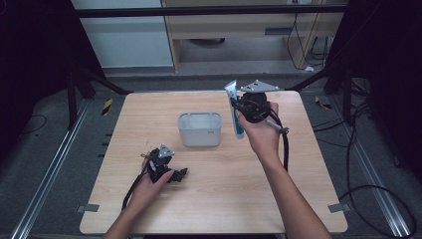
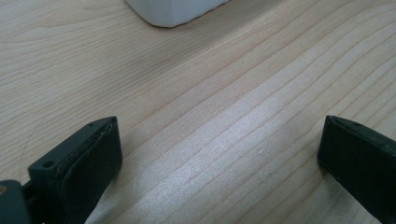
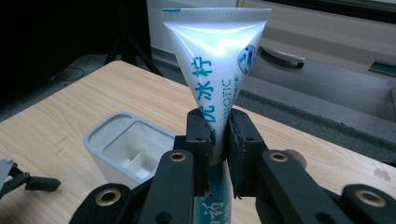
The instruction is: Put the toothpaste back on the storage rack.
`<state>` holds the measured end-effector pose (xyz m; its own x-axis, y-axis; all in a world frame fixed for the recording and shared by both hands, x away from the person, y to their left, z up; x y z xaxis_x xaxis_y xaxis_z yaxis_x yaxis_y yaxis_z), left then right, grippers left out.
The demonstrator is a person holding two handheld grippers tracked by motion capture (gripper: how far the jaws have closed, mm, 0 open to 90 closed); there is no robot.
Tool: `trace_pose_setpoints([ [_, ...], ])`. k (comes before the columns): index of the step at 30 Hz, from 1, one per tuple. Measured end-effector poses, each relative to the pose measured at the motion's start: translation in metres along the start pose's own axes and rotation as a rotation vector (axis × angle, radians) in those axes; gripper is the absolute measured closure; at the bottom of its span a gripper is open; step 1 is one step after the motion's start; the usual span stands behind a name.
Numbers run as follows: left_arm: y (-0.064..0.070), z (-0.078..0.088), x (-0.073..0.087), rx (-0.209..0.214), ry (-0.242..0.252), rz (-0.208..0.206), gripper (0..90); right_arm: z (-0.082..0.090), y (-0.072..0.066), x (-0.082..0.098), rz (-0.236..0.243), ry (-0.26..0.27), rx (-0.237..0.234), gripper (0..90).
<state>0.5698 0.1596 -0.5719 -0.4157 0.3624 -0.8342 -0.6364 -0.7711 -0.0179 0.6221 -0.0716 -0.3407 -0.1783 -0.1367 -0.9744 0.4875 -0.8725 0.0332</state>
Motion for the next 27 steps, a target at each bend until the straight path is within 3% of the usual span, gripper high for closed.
trace_pose_setpoints([
  [27,0.0,0.0,0.0,0.0,0.001,0.001,0.0,-0.015,-0.015,-0.033,-0.01,0.088,0.017,79.9],
])
Point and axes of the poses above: each handheld gripper's, and its own axes: z roughly backward along the jaws, x roughly out of its underside, y roughly to its right, the point moved 9 cm from there along -z, roughly forward along the jaws, and after that the axes turned 11 degrees about y, right-handed, at the moved point
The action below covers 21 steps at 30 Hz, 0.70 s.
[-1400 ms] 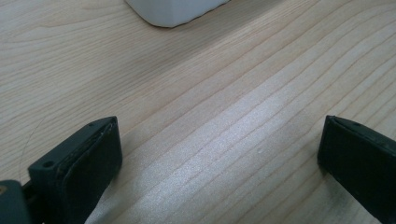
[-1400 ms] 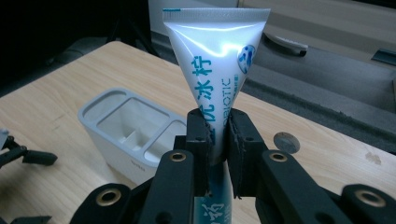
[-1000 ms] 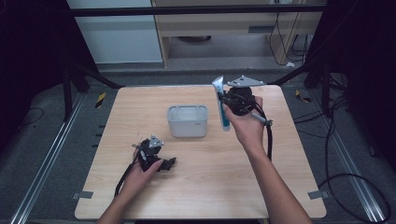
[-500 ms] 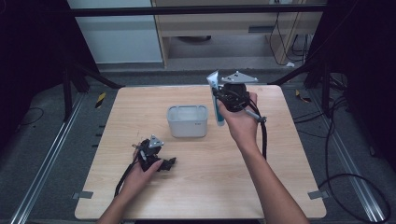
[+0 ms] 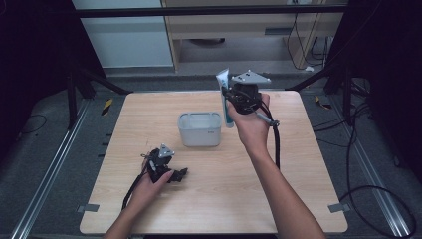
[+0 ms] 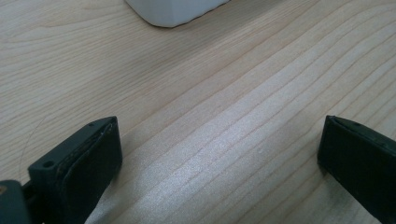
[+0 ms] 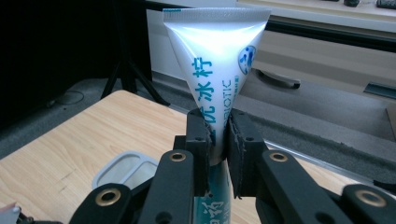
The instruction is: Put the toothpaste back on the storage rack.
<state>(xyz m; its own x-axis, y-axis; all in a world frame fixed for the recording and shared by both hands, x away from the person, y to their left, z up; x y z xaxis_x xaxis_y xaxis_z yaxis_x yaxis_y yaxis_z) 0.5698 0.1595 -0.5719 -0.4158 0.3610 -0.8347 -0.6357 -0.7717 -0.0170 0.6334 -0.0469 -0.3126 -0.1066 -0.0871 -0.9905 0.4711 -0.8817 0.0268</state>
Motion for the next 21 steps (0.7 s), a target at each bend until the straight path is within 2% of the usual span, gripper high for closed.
trace_pose_setpoints([
  [13,0.0,0.0,0.0,-0.001,-0.002,-0.004,0.0,-0.009,-0.007,-0.006,0.008,0.02,0.001,79.9],
  [21,0.0,0.0,0.0,-0.001,-0.001,-0.003,0.0,-0.018,-0.016,-0.012,0.012,0.033,-0.015,79.8],
])
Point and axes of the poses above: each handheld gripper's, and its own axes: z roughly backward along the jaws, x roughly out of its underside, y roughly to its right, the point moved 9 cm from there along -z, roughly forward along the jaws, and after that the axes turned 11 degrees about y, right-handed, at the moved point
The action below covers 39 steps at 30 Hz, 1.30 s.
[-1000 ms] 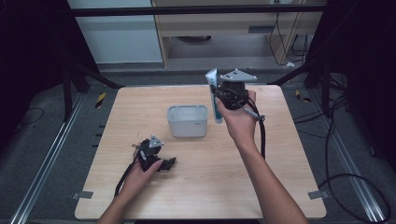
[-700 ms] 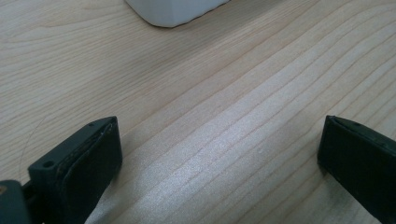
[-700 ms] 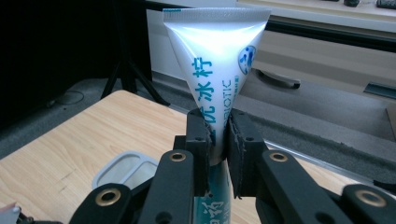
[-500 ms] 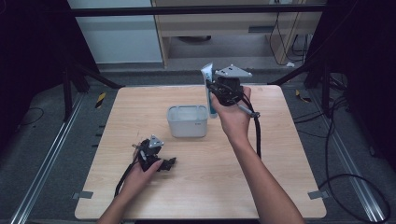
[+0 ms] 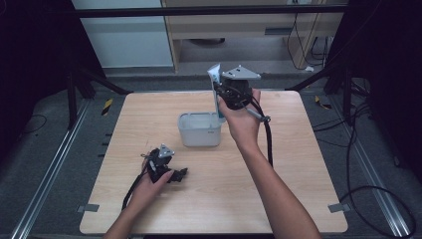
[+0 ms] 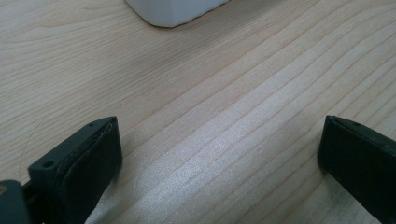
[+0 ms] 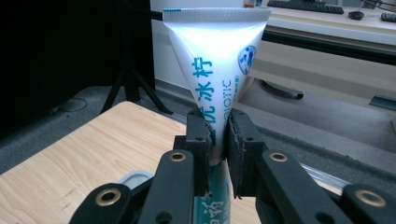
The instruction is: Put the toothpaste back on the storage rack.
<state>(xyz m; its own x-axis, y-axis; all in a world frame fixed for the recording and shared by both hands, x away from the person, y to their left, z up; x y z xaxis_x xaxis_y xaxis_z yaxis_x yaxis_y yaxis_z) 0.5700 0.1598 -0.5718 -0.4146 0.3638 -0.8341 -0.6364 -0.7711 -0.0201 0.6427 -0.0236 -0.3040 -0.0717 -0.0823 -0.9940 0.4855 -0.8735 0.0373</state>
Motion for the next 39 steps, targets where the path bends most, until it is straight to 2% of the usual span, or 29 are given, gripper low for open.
trace_pose_setpoints([
  [6,0.0,0.0,0.0,0.0,0.0,0.0,0.0,-0.008,-0.006,-0.001,0.005,-0.002,-0.01,79.8],
  [18,0.0,0.0,0.0,0.001,-0.002,0.002,0.0,-0.021,-0.017,-0.002,-0.016,0.014,-0.024,79.8],
  [30,0.0,0.0,0.0,0.001,-0.002,0.0,0.0,-0.031,-0.028,-0.006,-0.01,0.027,-0.039,79.8],
  [39,0.0,0.0,0.0,0.0,0.0,0.003,0.0,-0.037,-0.034,-0.003,-0.008,0.027,-0.047,79.8],
])
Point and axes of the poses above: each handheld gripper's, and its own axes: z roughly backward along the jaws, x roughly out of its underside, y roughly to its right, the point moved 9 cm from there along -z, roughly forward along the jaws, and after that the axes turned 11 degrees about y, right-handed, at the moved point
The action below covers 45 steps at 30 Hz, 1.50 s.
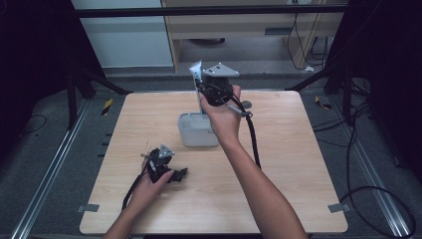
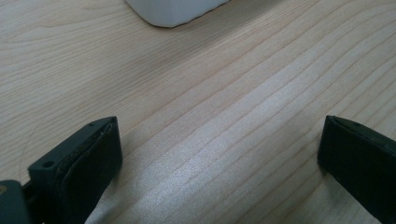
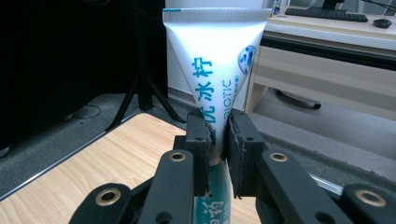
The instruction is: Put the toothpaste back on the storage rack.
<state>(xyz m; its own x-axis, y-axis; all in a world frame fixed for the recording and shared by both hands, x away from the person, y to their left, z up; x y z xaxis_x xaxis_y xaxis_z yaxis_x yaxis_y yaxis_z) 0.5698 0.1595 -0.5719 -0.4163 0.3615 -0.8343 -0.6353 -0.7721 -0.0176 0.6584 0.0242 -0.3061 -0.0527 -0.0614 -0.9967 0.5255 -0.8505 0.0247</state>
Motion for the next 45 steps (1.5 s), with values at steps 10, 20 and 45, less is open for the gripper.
trace_pose_setpoints([
  [10,0.0,0.0,0.0,0.0,-0.002,-0.002,0.0,-0.008,-0.005,0.007,-0.015,-0.001,-0.006,79.8],
  [20,0.0,0.0,0.0,0.0,-0.001,-0.003,0.0,-0.015,-0.008,0.023,-0.032,-0.022,-0.008,79.8],
  [45,0.0,0.0,0.0,0.002,-0.003,-0.003,0.0,-0.023,-0.01,0.063,-0.052,-0.066,0.0,79.7],
])
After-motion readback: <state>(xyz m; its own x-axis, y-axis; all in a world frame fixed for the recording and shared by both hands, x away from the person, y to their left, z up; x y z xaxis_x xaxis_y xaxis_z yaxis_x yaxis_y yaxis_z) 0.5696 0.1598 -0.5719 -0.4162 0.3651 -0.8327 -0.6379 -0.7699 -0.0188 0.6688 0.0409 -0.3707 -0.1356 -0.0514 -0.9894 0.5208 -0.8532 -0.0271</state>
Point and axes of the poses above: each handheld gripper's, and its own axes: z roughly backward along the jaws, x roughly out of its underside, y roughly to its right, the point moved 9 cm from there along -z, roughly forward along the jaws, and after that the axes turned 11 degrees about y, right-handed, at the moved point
